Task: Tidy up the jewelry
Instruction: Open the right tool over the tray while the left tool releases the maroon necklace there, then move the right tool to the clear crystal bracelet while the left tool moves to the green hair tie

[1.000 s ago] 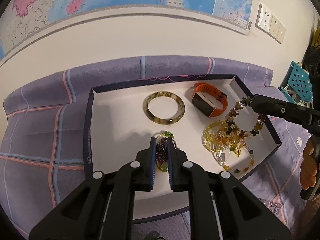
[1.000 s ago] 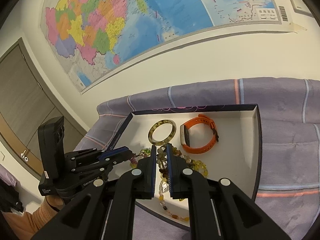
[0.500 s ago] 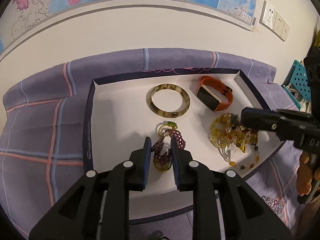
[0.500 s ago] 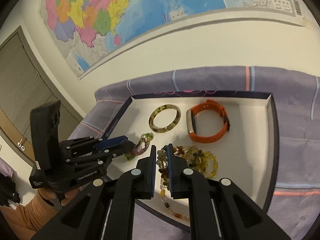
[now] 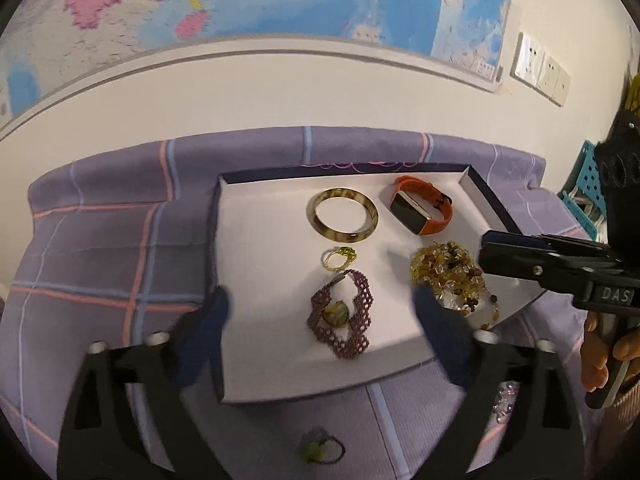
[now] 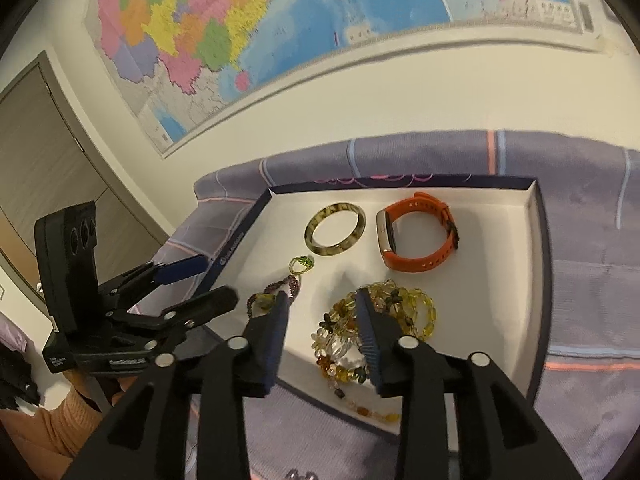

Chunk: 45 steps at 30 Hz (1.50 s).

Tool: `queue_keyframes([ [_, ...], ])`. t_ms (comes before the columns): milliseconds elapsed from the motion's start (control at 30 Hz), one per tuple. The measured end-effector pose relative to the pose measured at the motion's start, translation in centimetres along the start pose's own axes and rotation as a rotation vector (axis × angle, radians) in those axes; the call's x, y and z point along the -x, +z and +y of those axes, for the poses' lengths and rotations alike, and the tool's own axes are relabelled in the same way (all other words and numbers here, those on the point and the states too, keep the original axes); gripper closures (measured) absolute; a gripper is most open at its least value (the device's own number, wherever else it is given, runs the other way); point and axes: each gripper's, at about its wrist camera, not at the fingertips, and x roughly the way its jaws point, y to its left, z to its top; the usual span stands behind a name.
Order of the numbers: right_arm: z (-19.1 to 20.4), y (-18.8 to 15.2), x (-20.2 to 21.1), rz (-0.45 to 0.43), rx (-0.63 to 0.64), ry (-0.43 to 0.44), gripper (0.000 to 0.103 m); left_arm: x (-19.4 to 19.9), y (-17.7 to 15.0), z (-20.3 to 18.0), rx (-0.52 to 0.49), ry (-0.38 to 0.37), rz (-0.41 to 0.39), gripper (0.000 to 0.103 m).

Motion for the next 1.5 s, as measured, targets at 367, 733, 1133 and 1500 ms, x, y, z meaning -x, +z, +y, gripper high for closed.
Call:
queue_keyframes([
  [367,1.8,-5.1,4.7,-0.022,0.116,-0.076,0.031,3.5,-4.5,1.2,-0.027,0.053,-0.007,0.006],
  [733,2.0,-11.1,4.7,0.110,0.107,-0.143,0.031,3.7,-8.4,0.4,-0.066,0.031,0.053,0.006],
  [1133,4.4,-11.9,3.2,0.146,0.199,-0.211,0.044,3.1,-9.4,-0.9,-0.093,0.016,0.090,0.027],
  [1500,4.2,-11.8,3.2,0.140,0.210,-0.257,0.074,2.3,-9.2,-0.9,-0.081,-0.029,0.124,0.055],
])
